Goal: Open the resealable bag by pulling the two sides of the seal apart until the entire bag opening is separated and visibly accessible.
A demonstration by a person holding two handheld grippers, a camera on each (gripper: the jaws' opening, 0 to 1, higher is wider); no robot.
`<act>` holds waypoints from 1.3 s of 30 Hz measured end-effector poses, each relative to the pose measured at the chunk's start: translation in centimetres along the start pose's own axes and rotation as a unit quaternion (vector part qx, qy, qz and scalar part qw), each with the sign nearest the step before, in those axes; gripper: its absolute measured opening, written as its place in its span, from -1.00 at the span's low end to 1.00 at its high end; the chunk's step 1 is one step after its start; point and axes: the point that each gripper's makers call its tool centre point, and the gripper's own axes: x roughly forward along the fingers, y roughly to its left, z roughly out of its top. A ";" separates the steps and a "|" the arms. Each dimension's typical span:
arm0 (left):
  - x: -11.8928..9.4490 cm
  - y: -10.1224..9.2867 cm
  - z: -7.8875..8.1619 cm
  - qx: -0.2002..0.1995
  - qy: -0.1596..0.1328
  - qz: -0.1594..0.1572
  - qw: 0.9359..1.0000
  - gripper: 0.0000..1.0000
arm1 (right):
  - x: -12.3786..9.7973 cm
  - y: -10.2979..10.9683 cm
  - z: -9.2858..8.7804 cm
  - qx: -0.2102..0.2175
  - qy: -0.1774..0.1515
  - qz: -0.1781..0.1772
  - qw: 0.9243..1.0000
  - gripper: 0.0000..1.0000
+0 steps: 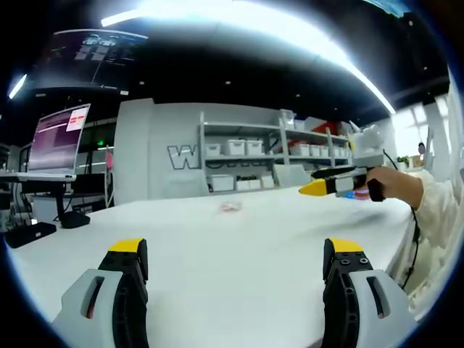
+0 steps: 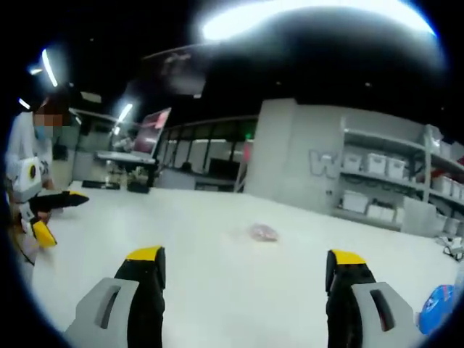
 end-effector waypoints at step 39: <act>0.4 0.6 1.1 -0.004 -0.012 0.006 1.000 0.99 | -4.8 -0.1 -1.4 -0.031 0.034 -0.069 0.997 0.77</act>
